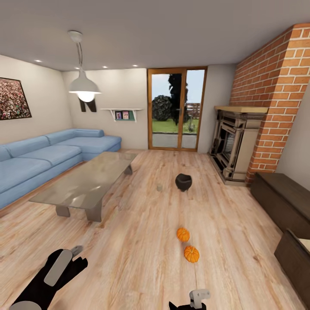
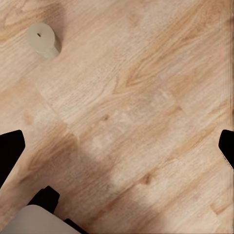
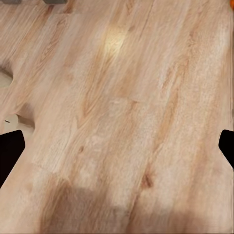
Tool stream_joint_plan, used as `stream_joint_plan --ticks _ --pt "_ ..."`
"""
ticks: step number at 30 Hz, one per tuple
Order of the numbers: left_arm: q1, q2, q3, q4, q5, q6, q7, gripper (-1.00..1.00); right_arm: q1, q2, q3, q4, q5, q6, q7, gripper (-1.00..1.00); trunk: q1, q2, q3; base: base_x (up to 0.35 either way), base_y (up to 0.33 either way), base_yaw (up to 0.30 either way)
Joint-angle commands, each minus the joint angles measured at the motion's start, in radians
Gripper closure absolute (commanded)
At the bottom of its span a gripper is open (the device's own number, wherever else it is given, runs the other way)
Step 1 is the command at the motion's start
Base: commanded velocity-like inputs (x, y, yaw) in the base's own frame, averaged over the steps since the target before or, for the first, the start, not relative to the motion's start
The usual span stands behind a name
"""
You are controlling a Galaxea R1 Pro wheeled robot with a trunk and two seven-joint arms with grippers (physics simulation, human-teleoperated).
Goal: Place each of the two pumpkins and all three candles from the living room inside a cabinet in the living room (use any cabinet), then make sure every cabinet is closed, and position the cauldron so it is next to a table in the living room.
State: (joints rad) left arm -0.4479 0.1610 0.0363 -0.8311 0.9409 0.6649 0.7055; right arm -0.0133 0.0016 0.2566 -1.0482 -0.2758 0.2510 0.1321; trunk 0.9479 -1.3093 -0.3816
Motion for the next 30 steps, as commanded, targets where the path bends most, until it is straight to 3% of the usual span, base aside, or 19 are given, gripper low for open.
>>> stream_joint_plan --ticks 1,9,15,30 --pt "-0.001 0.0 0.001 -0.002 0.01 0.001 0.009 -1.0 0.0 0.0 0.0 -0.001 -0.006 0.004 0.001 -1.0 0.0 -0.001 -0.001 0.244 -0.234 0.0" --pt "0.0 0.0 0.0 -0.001 0.01 0.002 0.009 -1.0 0.0 0.0 0.0 0.0 -0.007 0.002 0.003 -1.0 0.0 -0.001 0.002 0.213 -0.176 -0.112" --pt "0.0 0.0 0.001 -0.001 0.01 0.002 0.009 -1.0 0.0 0.0 0.0 -0.001 -0.007 0.002 0.005 -1.0 0.0 -0.001 0.005 0.169 -0.002 -0.142" --pt "0.0 0.0 0.001 -0.002 0.01 0.002 0.009 -1.0 0.0 0.0 0.0 -0.013 -0.012 0.003 0.007 -1.0 0.0 -0.001 0.005 0.12 0.021 -0.006"
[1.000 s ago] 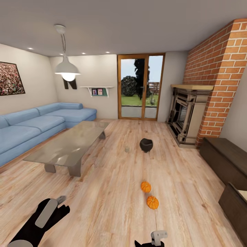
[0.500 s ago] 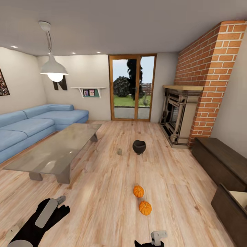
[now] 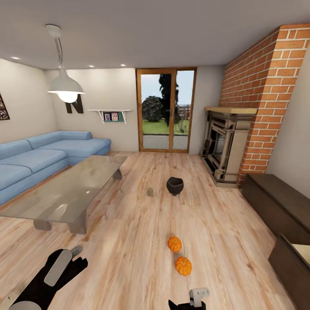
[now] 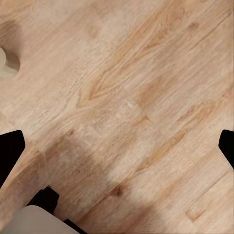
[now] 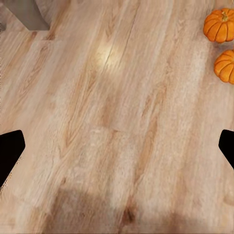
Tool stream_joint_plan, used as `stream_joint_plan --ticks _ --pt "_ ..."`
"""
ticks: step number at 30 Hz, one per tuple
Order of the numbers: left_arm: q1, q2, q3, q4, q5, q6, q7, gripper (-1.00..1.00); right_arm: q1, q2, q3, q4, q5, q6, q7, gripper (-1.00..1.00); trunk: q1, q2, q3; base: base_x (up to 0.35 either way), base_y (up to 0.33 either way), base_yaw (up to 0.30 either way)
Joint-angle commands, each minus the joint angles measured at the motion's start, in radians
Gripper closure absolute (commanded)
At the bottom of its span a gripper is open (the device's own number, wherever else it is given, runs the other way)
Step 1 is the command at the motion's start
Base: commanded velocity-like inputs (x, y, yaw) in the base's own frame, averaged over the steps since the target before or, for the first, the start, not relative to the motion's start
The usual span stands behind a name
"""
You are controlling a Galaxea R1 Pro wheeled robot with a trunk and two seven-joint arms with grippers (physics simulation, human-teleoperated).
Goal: Place each of the two pumpkins and all three candles from the living room inside a cabinet in the living room (use any cabinet), then make sure every cabinet is closed, and position the cauldron so it is next to a table in the living room.
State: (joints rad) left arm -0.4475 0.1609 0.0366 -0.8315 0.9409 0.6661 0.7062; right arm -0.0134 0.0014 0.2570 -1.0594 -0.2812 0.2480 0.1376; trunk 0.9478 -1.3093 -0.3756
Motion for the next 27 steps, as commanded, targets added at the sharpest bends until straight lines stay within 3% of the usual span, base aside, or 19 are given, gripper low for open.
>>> stream_joint_plan --ticks 1,13,18,27 --pt "0.0 0.0 0.0 -0.001 0.01 0.001 0.009 -1.0 0.0 0.0 -0.001 -0.003 -0.008 0.005 0.001 -1.0 0.0 -0.001 -0.001 0.262 0.083 0.0" --pt "-0.001 0.0 0.0 -0.001 0.01 0.001 0.009 -1.0 0.0 0.0 -0.002 -0.004 -0.012 0.005 -0.001 -1.0 0.0 -0.001 0.0 0.101 0.024 -0.016" --pt "0.0 0.0 0.0 -0.001 0.01 0.001 0.009 -1.0 0.0 0.0 -0.002 0.0 -0.014 0.004 0.002 -1.0 0.0 -0.001 0.003 0.14 0.11 -0.202" --pt "-0.001 0.0 0.0 -0.001 0.01 0.001 0.009 -1.0 0.0 0.0 -0.004 0.01 -0.015 0.004 0.001 -1.0 0.0 -0.001 0.011 0.318 0.012 -0.248"
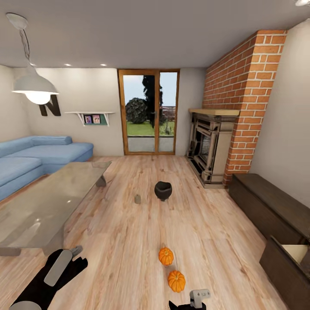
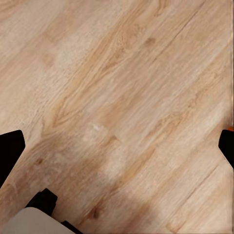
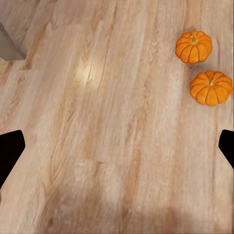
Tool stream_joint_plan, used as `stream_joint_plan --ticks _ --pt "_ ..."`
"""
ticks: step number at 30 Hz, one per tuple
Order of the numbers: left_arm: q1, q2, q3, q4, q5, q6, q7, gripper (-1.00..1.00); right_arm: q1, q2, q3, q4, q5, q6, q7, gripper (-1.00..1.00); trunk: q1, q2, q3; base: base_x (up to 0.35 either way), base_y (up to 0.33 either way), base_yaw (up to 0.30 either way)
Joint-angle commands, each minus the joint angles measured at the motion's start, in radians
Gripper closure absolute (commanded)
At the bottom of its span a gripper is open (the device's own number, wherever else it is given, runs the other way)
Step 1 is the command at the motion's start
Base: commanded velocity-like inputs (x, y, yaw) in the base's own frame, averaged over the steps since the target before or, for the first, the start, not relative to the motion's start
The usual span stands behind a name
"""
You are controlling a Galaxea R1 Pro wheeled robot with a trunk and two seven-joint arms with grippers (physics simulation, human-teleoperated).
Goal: Place each of the two pumpkins and all three candles from the living room inside a cabinet in the living room (use any cabinet), then make sure every cabinet is closed, and position the cauldron so it is next to a table in the living room.
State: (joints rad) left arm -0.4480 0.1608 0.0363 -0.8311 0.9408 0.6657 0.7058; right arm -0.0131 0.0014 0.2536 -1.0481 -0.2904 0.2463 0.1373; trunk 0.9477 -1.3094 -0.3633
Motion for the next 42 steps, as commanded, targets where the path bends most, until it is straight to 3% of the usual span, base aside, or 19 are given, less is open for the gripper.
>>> stream_joint_plan --ticks 1,12,16,19,22,23,27,30,34,39,42 --pt "0.0 0.0 0.0 -0.002 0.01 0.002 0.009 -1.0 -0.001 0.0 0.0 0.0 -0.006 0.005 0.001 -1.0 0.001 -0.001 0.0 0.325 -0.045 -0.254" --pt "0.0 0.0 0.0 -0.002 0.01 0.001 0.009 -1.0 -0.001 0.0 0.0 0.001 -0.005 0.01 -0.006 -1.0 0.001 -0.001 0.002 0.185 -0.079 -0.094" --pt "0.0 0.0 0.0 -0.002 0.01 0.0 0.009 -1.0 -0.011 0.006 -0.004 0.069 0.001 0.043 -0.052 -1.0 0.001 -0.001 0.002 0.013 -0.006 -0.002" --pt "0.0 0.0 0.0 -0.001 0.01 0.0 0.009 -1.0 -0.076 0.024 -0.005 0.118 0.004 0.097 -0.152 -1.0 0.001 -0.001 0.002 0.003 -0.001 -0.001" --pt "0.0 0.0 0.0 -0.002 0.01 0.0 0.009 -1.0 -0.178 0.042 -0.004 0.201 0.003 0.149 -0.244 -1.0 0.001 -0.001 0.002 0.0 0.0 0.0" --pt "-0.001 0.0 0.0 -0.002 0.01 0.001 0.008 -1.0 -0.245 0.047 -0.004 0.276 0.001 0.155 -0.263 -1.0 0.001 -0.001 0.002 0.0 0.0 0.0" --pt "0.0 0.0 0.001 -0.001 0.01 0.001 0.008 -1.0 -0.411 0.071 -0.005 0.499 -0.008 0.135 -0.28 -1.0 0.001 -0.001 0.002 0.0 0.0 0.0" --pt "0.0 0.0 0.002 -0.001 0.011 0.001 0.007 -1.0 -0.472 0.085 -0.006 0.575 -0.01 0.107 -0.284 -1.0 0.001 -0.001 0.002 0.0 0.0 0.0" --pt "0.0 -0.004 0.001 -0.001 0.011 0.0 0.003 -1.0 -0.515 0.111 -0.007 0.61 -0.011 0.099 -0.287 -1.0 0.001 -0.001 0.002 0.0 0.0 0.0" --pt "0.0 -0.014 -0.002 -0.01 0.01 -0.001 -0.033 -1.0 -0.525 0.132 -0.008 0.616 -0.012 0.1 -0.299 -1.0 0.001 -0.001 0.002 0.0 0.0 0.0" --pt "-0.002 -0.025 -0.043 -0.013 0.01 0.001 -0.081 -1.0 -0.526 0.135 -0.008 0.616 -0.012 0.1 -0.308 -1.0 0.001 -0.001 0.002 0.063 0.006 0.0"
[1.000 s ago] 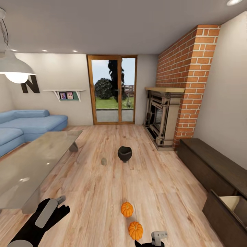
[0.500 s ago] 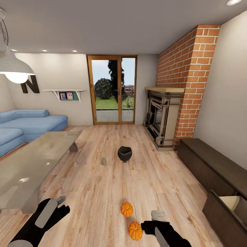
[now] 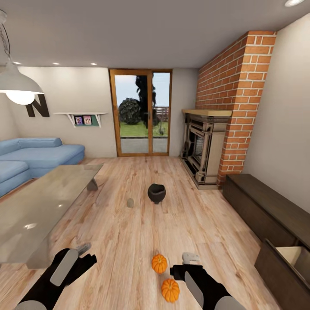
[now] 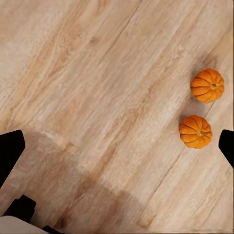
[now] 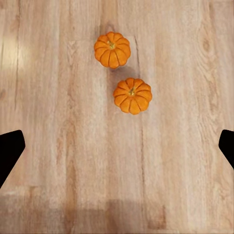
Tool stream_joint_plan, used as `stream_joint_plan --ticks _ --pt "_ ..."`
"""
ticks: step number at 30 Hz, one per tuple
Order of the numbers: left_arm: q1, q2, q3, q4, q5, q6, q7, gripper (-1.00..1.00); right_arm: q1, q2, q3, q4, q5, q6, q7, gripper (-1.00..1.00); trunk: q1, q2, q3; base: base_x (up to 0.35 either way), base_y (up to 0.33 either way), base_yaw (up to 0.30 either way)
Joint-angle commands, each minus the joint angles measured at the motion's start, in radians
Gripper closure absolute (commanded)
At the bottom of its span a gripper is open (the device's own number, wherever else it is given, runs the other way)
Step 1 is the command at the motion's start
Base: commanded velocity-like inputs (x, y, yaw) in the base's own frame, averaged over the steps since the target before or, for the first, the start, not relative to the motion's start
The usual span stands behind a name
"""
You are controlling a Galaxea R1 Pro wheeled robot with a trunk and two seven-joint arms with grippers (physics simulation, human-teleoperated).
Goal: Place each of the two pumpkins and all three candles from the living room inside a cabinet in the living room (use any cabinet), then make sure every cabinet is closed, and position the cauldron so it is next to a table in the living room.
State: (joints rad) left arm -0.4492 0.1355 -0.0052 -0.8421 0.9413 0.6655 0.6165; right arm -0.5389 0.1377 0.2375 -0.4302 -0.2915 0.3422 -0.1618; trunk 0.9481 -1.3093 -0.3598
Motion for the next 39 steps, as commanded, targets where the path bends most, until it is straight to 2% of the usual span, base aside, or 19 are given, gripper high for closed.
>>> stream_joint_plan --ticks 1,5,10,15,21,39 --pt "-0.002 -0.001 -0.014 -0.002 0.009 0.002 0.0 -1.0 -0.001 -0.001 0.008 -0.002 -0.011 0.004 -0.01 -1.0 0.0 -0.001 -0.001 0.163 0.034 0.0" --pt "-0.025 -0.001 -0.108 0.005 0.006 0.001 -0.041 -1.0 -0.001 -0.001 0.007 -0.004 -0.012 0.003 -0.01 -1.0 0.0 -0.001 -0.001 0.191 0.041 0.0" --pt "-0.03 -0.002 -0.152 0.009 0.002 0.0 -0.048 -1.0 -0.001 -0.002 0.007 -0.014 -0.012 -0.013 0.0 -1.0 0.0 -0.001 -0.001 0.05 0.008 0.0" --pt "-0.03 -0.004 -0.165 0.013 -0.023 0.0 -0.049 -1.0 -0.001 -0.005 0.007 -0.016 -0.012 -0.016 0.001 -1.0 0.0 -0.001 -0.001 0.007 0.013 -0.021" --pt "-0.031 -0.006 -0.166 0.014 -0.05 0.0 -0.048 -1.0 -0.001 -0.007 0.006 -0.015 -0.012 -0.015 0.003 -1.0 0.0 -0.001 0.002 0.018 0.179 -0.205" --pt "-0.031 -0.008 -0.167 0.014 -0.053 0.0 -0.038 -1.0 -0.001 -0.004 0.008 -0.016 -0.012 -0.015 0.004 -1.0 0.0 -0.001 0.003 0.049 0.111 -0.037"
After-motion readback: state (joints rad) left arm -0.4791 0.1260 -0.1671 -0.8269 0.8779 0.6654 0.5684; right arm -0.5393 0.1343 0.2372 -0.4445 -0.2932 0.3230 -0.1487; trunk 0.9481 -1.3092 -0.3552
